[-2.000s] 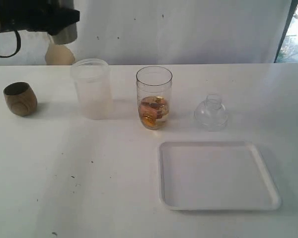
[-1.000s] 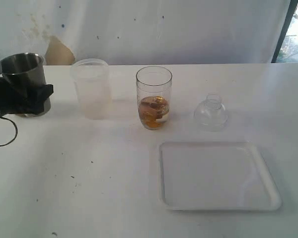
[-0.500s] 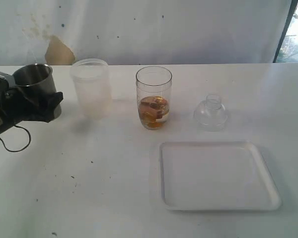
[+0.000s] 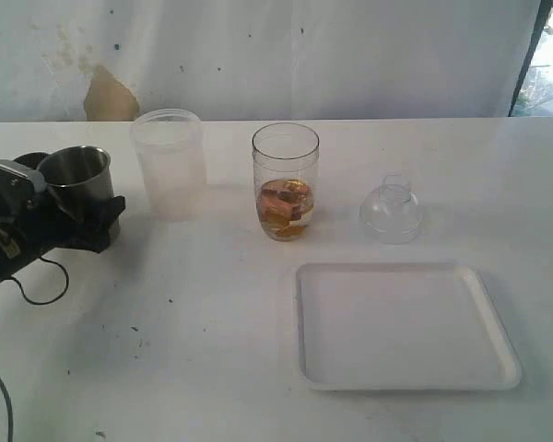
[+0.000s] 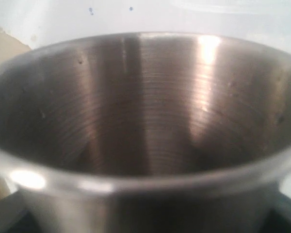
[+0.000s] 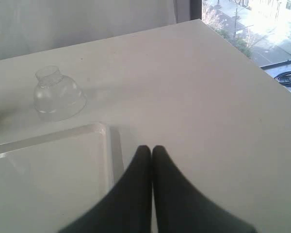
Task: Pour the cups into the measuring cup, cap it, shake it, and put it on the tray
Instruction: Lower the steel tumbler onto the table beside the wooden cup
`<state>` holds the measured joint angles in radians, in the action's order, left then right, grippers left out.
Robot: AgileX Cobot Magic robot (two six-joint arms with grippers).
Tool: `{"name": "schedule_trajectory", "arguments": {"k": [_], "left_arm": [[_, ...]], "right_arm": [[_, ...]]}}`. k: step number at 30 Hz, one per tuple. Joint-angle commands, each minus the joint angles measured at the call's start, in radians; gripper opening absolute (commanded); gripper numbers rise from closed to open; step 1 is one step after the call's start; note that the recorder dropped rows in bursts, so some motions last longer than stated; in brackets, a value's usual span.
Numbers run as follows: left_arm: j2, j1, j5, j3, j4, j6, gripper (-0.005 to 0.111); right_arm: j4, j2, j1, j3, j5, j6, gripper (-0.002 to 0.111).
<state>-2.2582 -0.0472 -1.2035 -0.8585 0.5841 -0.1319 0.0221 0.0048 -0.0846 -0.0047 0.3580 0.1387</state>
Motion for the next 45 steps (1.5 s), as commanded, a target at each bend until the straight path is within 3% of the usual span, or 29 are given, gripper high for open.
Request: {"name": "schedule_trajectory", "arguments": {"k": [1,10,14,21,23,34,36,38,41,45], "left_arm": [[-0.004,0.0,-0.018,-0.005,-0.051,0.009,0.0],[-0.004,0.0,-0.018,-0.005,-0.051,0.009,0.004],[-0.004,0.0,-0.018,-0.005,-0.044,0.001,0.03],[-0.004,0.0,-0.018,-0.005,-0.062,-0.002,0.097],[-0.004,0.0,-0.018,-0.003,-0.054,-0.002,0.103],[-0.004,0.0,0.055,-0.003,-0.063,-0.002,0.105],[-0.003,0.0,0.043,0.004,-0.024,-0.002,0.105],[0.0,0.0,-0.018,0.021,-0.044,-0.002,0.105],[0.01,0.0,-0.018,0.063,-0.127,0.004,0.105],[0.03,0.0,-0.018,0.121,-0.133,0.085,0.105]], "right_arm": [[0.003,-0.005,0.003,0.005,-0.008,0.005,0.0],[0.003,-0.005,0.003,0.005,-0.008,0.016,0.0],[0.003,-0.005,0.003,0.005,-0.008,0.016,0.0],[0.003,-0.005,0.003,0.005,-0.008,0.016,0.0],[0.003,-0.005,0.003,0.005,-0.008,0.016,0.0],[0.003,-0.005,0.003,0.005,-0.008,0.016,0.0],[0.003,-0.005,0.003,0.005,-0.008,0.016,0.0],[0.003,-0.005,0.003,0.005,-0.008,0.016,0.0],[0.003,-0.005,0.003,0.005,-0.008,0.016,0.0],[0.003,-0.005,0.003,0.005,-0.008,0.016,0.0]]}}
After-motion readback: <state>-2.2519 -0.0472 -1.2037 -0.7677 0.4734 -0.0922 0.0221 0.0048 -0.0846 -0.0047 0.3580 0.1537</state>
